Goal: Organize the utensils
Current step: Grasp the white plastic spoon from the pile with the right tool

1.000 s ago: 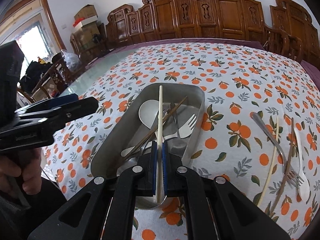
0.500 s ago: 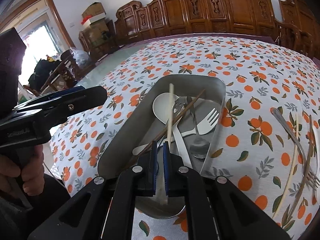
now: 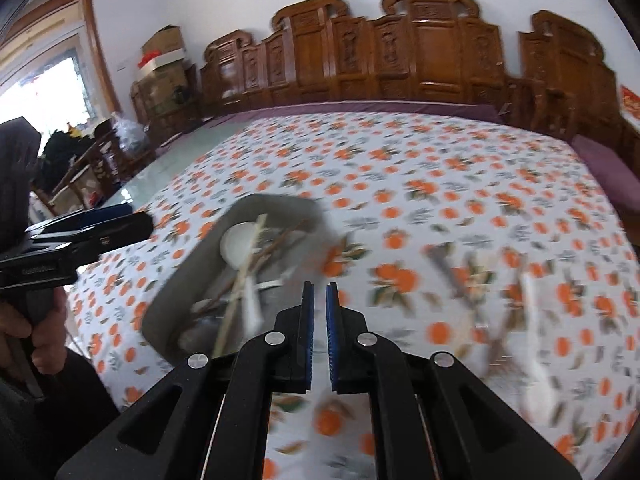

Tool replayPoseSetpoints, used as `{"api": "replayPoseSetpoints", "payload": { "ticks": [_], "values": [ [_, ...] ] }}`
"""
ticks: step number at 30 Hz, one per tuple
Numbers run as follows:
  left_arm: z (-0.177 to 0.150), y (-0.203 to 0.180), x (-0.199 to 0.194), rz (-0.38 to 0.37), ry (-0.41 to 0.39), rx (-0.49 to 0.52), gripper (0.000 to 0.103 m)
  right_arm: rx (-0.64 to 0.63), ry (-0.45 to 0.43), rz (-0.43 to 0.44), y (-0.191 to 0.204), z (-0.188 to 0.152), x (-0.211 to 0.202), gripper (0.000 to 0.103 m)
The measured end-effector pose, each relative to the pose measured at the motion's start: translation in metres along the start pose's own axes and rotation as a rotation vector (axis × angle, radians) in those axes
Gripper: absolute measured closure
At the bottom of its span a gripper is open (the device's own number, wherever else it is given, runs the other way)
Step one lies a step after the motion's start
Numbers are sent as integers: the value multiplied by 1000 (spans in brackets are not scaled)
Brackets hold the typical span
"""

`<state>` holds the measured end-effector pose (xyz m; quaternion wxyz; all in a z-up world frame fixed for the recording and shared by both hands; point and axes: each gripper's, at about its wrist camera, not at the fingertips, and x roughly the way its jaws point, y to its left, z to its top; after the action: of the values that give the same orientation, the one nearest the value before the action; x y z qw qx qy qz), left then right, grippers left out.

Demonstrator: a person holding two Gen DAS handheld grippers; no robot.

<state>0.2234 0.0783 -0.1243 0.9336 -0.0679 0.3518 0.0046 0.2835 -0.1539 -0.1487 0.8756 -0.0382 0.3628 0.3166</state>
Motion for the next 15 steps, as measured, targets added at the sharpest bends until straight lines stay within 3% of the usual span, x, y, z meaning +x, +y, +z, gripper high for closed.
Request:
{"api": "replayPoseSetpoints", "payload": {
  "ticks": [5, 9, 15],
  "values": [
    [1, -17, -1, -30, -10, 8, 19, 38, -25, -86, -42, 0, -21, 86],
    [-2, -34, 3, -51, -2, 32, 19, 61, -21, -162, -76, -4, -29, 86],
    [-8, -56, 5, -78, 8, 66, 19, 131, 20, -206, -117, -20, -23, 85]
  ]
}}
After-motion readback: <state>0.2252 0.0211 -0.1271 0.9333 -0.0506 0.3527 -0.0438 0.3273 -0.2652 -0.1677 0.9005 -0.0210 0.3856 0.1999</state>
